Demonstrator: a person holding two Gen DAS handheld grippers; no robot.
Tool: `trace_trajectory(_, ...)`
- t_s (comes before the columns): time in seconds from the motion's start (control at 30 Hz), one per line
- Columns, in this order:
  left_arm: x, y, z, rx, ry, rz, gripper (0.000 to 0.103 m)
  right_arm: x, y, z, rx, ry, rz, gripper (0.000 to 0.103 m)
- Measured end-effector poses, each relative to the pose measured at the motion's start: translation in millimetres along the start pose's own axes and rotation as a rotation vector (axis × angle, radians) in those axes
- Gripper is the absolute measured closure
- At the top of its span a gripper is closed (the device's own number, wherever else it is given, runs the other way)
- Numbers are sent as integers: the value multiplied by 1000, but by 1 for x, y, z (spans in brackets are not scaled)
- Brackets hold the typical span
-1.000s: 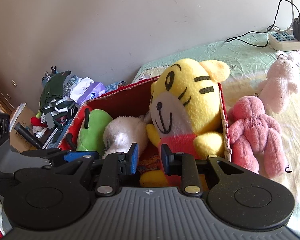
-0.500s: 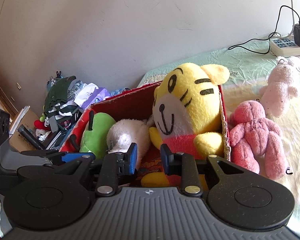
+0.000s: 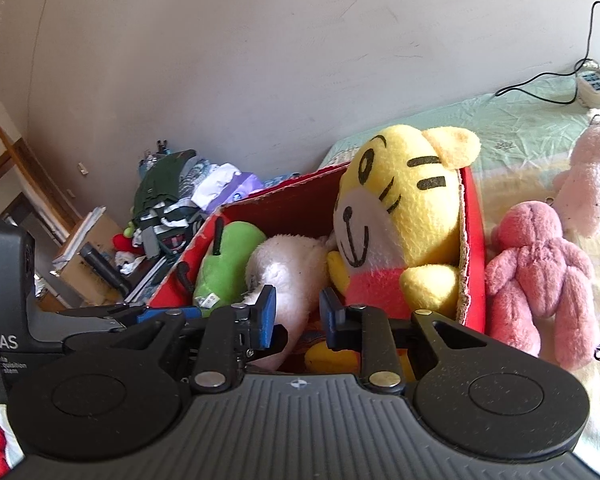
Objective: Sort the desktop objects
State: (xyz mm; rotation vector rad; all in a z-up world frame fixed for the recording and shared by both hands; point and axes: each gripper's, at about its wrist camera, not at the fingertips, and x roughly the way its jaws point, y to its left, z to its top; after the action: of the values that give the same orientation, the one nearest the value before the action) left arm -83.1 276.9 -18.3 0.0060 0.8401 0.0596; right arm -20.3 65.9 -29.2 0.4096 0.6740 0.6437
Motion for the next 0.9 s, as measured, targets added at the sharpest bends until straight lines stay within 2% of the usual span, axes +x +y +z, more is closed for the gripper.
trace_trajectory(0.2,-19,-21,-4,4,-51,136,3,-6,-6,6,-18,42,84,77)
trace_trajectory(0.3,-33,-30,-2,-19,-70,133,3,-20,-11,8,-43,25,125,74)
trace_trajectory(0.43,-52,-52,4,-24,-134,152,3,-44,-26,17,-27,-12,205,74)
trace_trajectory(0.5,-61,-64,8,-23,-163,137,3,-55,-35,22,-16,-33,227,74)
trace_trajectory(0.63,-72,-97,16,6,-219,84,3,-77,-63,30,38,-69,217,74)
trace_trajectory(0.73,-71,-121,21,33,-234,31,3,-91,-89,34,88,-90,177,73)
trace_trajectory(0.9,-57,-160,33,74,-212,-60,3,-113,-135,36,180,-121,87,69)
